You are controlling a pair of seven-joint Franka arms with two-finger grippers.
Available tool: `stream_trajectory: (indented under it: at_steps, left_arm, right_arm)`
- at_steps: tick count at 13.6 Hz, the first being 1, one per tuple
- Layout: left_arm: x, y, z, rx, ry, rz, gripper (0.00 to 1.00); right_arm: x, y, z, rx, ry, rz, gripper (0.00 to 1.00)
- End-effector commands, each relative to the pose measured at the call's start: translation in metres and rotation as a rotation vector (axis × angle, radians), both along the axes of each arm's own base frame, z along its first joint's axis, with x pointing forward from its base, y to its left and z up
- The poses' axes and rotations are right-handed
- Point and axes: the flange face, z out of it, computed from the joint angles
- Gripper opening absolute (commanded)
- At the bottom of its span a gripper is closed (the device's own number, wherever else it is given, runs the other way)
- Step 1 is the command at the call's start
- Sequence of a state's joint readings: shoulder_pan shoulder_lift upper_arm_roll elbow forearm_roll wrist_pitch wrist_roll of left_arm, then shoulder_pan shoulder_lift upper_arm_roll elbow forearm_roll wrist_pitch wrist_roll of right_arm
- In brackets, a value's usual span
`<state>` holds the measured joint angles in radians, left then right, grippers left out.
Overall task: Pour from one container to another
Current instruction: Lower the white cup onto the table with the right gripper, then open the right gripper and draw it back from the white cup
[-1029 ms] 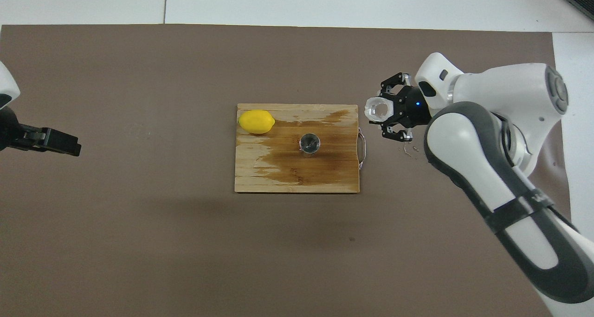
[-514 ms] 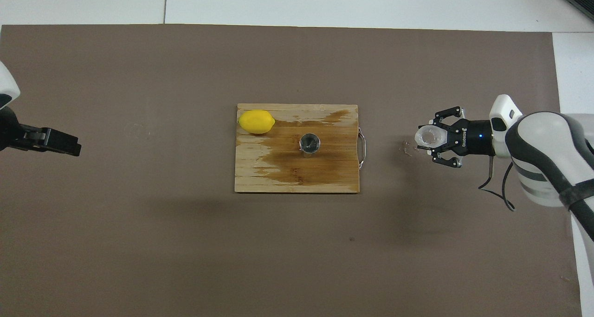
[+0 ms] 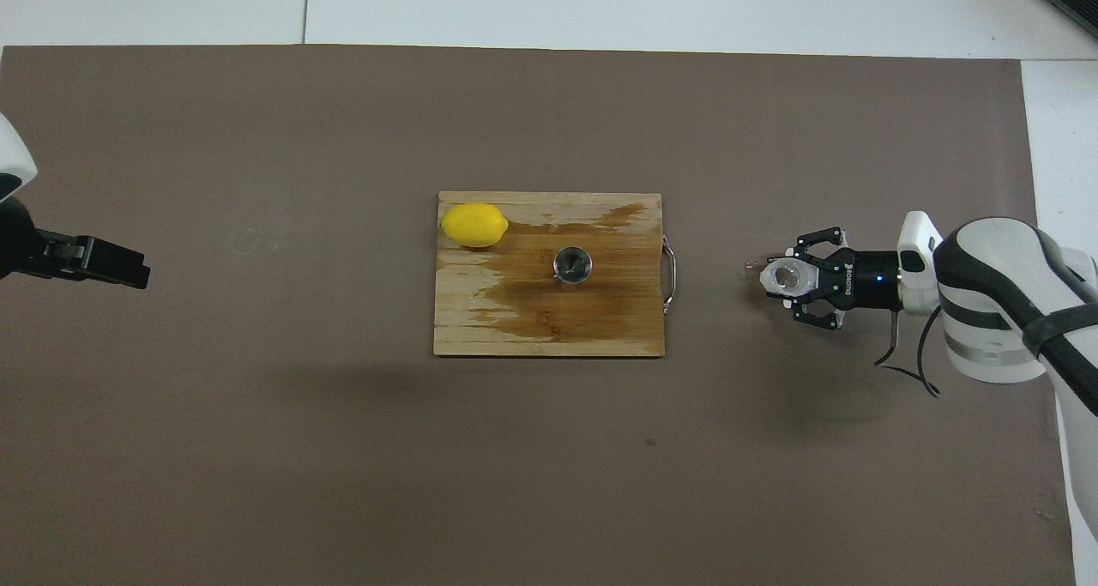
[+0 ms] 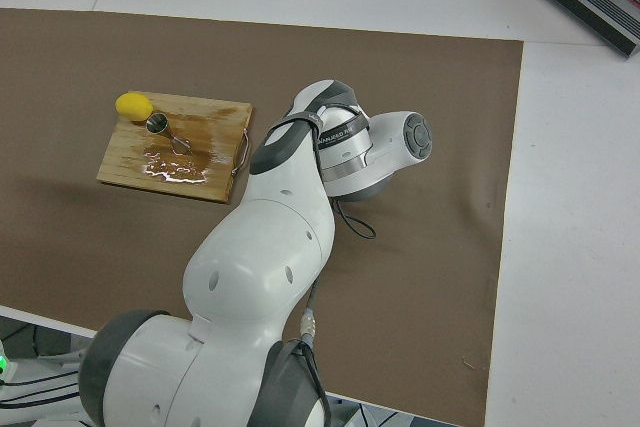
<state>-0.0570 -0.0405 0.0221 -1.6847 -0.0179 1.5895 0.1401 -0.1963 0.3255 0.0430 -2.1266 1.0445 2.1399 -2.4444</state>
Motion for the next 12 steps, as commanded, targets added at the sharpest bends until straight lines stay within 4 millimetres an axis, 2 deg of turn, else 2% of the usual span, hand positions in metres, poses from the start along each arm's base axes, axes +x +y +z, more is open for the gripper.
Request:
stream_trajectory:
  at_steps: [1, 3, 7, 8, 10, 12]
  left_arm:
    - [-0.007, 0.003, 0.002, 0.016, -0.008, -0.006, 1.0]
    - [-0.007, 0.003, 0.002, 0.016, -0.008, -0.004, 1.0]
    - [-0.007, 0.003, 0.002, 0.016, -0.008, -0.006, 1.0]
    - [-0.007, 0.003, 0.002, 0.016, -0.008, -0.004, 1.0]
    - [-0.007, 0.003, 0.002, 0.016, -0.008, -0.004, 1.0]
    - [-0.007, 0.003, 0.002, 0.016, -0.008, -0.004, 1.0]
  right_arm:
    - [0.004, 0.003, 0.009, 0.03, 0.001, -0.029, 1.0]
    - [0.006, 0.007, 0.027, 0.013, 0.019, -0.046, 1.0]
    - [0.003, 0.019, 0.096, -0.166, 0.14, -0.084, 1.0]
    - [0.002, 0.03, 0.112, -0.214, 0.173, -0.107, 1.0]
    - [0.0, 0.034, 0.121, -0.3, 0.277, -0.204, 1.0]
    - [-0.001, 0.034, 0.122, -0.375, 0.355, -0.287, 1.0]
